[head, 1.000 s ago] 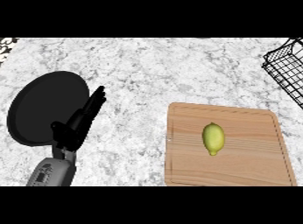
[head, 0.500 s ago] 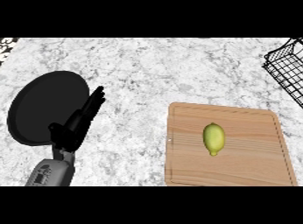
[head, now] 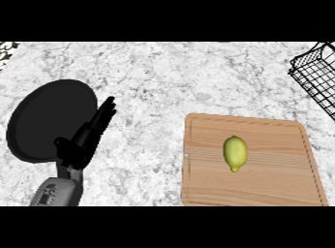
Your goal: Pick the tomato from the cutting board and place it in the tiered basket
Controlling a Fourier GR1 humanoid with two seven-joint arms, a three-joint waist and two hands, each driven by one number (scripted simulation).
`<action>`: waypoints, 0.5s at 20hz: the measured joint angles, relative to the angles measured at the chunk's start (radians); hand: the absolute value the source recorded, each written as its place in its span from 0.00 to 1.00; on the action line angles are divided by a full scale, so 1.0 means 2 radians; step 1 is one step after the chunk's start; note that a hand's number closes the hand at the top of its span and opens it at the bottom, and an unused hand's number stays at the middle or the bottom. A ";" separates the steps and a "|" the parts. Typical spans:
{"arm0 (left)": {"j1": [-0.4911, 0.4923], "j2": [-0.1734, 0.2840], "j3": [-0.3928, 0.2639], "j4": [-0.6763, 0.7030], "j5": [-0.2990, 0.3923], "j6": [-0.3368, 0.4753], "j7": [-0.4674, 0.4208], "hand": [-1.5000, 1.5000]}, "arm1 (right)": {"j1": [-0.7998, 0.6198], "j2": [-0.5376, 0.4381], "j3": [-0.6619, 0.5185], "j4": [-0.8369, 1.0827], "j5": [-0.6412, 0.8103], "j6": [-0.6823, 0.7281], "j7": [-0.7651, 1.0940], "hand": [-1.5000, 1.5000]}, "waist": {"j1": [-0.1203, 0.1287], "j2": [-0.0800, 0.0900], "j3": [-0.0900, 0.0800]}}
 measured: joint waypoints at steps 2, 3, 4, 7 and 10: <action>-0.003 -0.001 -0.001 -0.001 -0.001 0.000 0.004 0.50 | -0.003 0.001 -0.014 0.005 -0.012 -0.011 -0.001 0.00 | -0.001 0.000 0.000; -0.006 0.001 0.001 -0.002 0.000 -0.002 0.008 0.50 | -0.007 0.001 -0.019 0.006 -0.017 -0.016 -0.001 0.00 | -0.001 0.000 0.000; 0.001 0.003 0.002 -0.004 0.001 -0.005 0.005 0.50 | -0.004 -0.001 -0.024 0.005 -0.022 -0.021 -0.006 0.00 | -0.002 -0.001 0.000; 0.003 -0.002 -0.002 -0.002 -0.005 0.000 0.001 0.50 | -0.001 -0.008 -0.027 -0.001 -0.018 -0.062 -0.019 0.00 | -0.004 -0.001 0.000; 0.007 0.001 0.000 -0.008 -0.003 -0.002 0.000 0.50 | 0.006 -0.032 -0.017 -0.006 0.002 -0.107 -0.020 0.00 | -0.005 -0.001 0.000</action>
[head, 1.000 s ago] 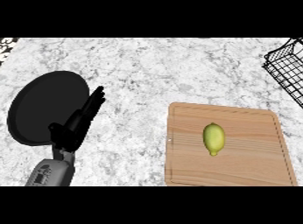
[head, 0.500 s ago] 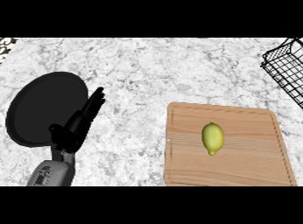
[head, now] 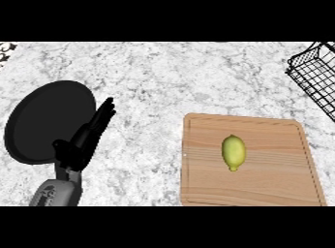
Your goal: Pick the tomato from the cutting board and place it in the tiered basket
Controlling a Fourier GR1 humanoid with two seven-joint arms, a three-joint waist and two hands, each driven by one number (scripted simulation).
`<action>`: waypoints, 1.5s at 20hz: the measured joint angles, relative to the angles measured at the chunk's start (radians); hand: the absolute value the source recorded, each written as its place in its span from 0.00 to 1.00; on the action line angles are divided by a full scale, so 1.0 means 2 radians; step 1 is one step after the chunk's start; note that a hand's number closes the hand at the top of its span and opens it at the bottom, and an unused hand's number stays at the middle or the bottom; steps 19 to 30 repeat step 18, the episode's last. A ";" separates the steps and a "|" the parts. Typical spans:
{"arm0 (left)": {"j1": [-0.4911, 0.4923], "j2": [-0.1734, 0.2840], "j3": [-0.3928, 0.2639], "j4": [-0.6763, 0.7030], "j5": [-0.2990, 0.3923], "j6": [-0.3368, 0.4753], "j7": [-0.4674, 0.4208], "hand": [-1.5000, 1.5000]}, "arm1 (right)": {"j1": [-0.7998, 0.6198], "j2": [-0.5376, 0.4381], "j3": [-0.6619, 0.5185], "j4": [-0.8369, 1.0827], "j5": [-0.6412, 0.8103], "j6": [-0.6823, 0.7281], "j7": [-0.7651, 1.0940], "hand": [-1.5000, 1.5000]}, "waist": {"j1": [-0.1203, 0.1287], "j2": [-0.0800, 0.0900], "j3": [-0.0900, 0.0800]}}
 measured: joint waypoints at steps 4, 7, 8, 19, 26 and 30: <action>0.004 0.002 0.005 0.000 0.001 0.001 -0.001 0.50 | 0.015 -0.027 0.013 -0.014 0.026 -0.072 0.004 0.00 | -0.008 -0.003 0.000; 0.008 0.003 0.009 0.000 0.001 0.004 0.000 0.50 | 0.038 -0.051 0.005 -0.033 0.025 -0.104 -0.008 0.00 | -0.016 -0.006 0.000; 0.009 0.004 0.012 0.001 0.002 0.005 0.000 0.50 | 0.048 -0.058 -0.001 -0.042 0.020 -0.112 -0.015 0.00 | -0.019 -0.007 0.000; 0.038 0.014 0.030 -0.006 0.009 0.003 -0.005 0.50 | 0.219 -0.118 -0.102 -0.163 -0.084 -0.053 -0.064 0.00 | -0.049 -0.016 -0.001; 0.038 0.014 0.030 -0.006 0.009 0.003 -0.005 0.50 | 0.219 -0.118 -0.102 -0.163 -0.084 -0.053 -0.064 0.00 | -0.049 -0.016 -0.001; 0.038 0.014 0.030 -0.006 0.009 0.003 -0.005 0.50 | 0.219 -0.118 -0.102 -0.163 -0.084 -0.053 -0.064 0.00 | -0.049 -0.016 -0.001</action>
